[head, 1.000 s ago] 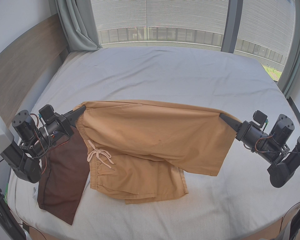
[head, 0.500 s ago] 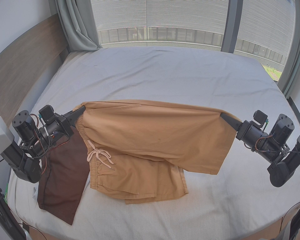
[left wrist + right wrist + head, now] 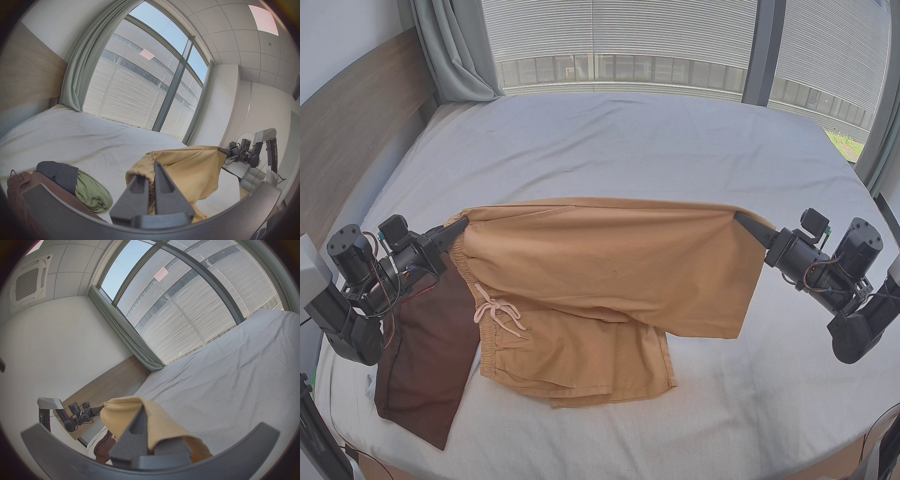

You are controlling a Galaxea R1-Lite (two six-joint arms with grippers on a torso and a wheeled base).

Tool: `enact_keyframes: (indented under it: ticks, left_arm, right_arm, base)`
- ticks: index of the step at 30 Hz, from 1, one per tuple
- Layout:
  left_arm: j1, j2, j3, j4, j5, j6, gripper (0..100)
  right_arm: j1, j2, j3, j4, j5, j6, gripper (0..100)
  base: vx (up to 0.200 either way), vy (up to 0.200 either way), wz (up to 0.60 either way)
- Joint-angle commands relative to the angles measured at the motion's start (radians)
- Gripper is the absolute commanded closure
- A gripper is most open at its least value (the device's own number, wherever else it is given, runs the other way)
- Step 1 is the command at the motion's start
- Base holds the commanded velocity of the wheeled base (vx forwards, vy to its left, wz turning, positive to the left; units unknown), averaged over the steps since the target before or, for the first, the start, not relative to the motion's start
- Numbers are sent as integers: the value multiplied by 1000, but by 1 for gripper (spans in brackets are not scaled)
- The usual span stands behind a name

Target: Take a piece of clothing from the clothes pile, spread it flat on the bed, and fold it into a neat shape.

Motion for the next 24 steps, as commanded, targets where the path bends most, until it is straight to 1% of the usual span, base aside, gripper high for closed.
enact_keyframes:
  ticks: [1, 7, 11, 14, 17, 21, 24]
  left_arm:
    - [6, 29, -29, 0, 3, -9, 100]
    - [6, 54, -33, 0, 12, -9, 100]
    - [7, 74, -45, 0, 12, -28, 100]
    - [7, 97, -85, 0, 13, -42, 100]
    - [4, 115, -122, 0, 46, -74, 100]
    - [4, 145, -164, 2, 65, -114, 100]
    - [4, 172, -193, 2, 87, -123, 100]
  right_arm:
    - [-14, 67, -65, -1, 0, 1, 100]
    - [-15, 145, -165, -1, -1, 2, 100]
    - [-15, 190, -222, 1, -1, 5, 100]
    - [-15, 227, -272, 4, -1, 7, 100]
    - [-14, 254, -320, 32, 0, 9, 100]
    - [-11, 271, -370, 68, -1, 9, 100]
    - [-11, 291, -424, 101, -1, 12, 100]
  base:
    - [0, 0, 0]
    - [0, 0, 0]
    - [0, 0, 0]
    - [0, 0, 0]
    - [0, 0, 0]
    - [0, 0, 0]
    - [0, 0, 0]
